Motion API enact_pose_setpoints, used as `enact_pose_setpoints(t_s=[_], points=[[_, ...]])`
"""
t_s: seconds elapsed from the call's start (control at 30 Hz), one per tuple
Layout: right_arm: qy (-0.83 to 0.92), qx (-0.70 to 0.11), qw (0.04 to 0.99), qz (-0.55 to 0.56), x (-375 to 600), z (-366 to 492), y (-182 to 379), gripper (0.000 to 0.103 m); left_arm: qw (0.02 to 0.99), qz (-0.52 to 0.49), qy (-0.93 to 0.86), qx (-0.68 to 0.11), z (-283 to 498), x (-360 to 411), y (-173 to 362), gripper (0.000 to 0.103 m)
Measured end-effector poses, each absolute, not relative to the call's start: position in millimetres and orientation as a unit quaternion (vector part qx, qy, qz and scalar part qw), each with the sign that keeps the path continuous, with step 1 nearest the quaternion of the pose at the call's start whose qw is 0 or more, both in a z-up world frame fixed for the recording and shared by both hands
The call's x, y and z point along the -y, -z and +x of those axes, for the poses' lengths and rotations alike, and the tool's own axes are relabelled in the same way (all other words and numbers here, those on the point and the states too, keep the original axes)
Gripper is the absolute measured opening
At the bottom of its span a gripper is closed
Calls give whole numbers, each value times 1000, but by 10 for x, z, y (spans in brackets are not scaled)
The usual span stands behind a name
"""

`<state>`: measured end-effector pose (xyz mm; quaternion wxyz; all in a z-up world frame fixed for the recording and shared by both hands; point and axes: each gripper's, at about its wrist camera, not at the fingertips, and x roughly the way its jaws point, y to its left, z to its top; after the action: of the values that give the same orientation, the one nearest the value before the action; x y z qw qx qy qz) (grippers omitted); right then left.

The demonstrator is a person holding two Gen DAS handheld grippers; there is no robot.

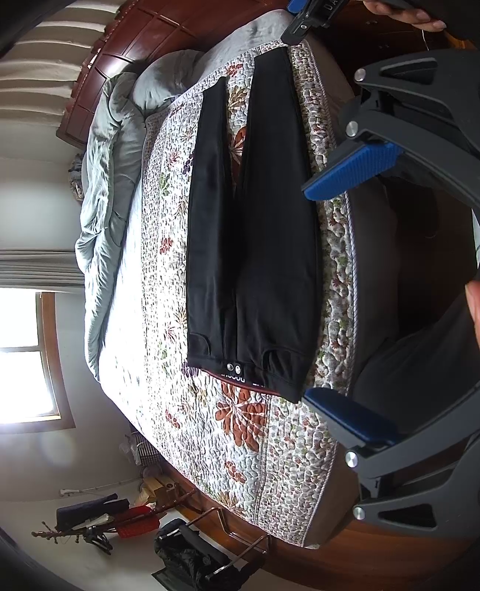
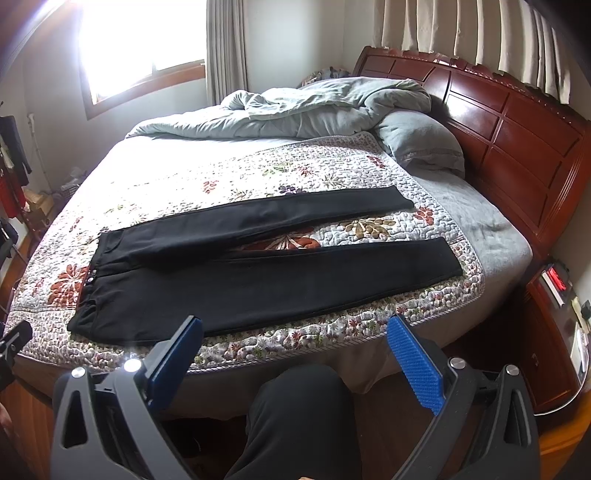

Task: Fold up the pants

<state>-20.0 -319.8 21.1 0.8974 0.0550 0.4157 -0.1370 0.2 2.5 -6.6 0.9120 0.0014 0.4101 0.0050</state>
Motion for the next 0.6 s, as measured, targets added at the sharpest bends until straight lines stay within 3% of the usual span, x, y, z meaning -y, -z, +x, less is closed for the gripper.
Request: enact_pose_setpoints(t_s=[0.6], points=[[141,-417,896,57,3219,-192,-196,100,913,6,-6,-407,4,17,34,100]])
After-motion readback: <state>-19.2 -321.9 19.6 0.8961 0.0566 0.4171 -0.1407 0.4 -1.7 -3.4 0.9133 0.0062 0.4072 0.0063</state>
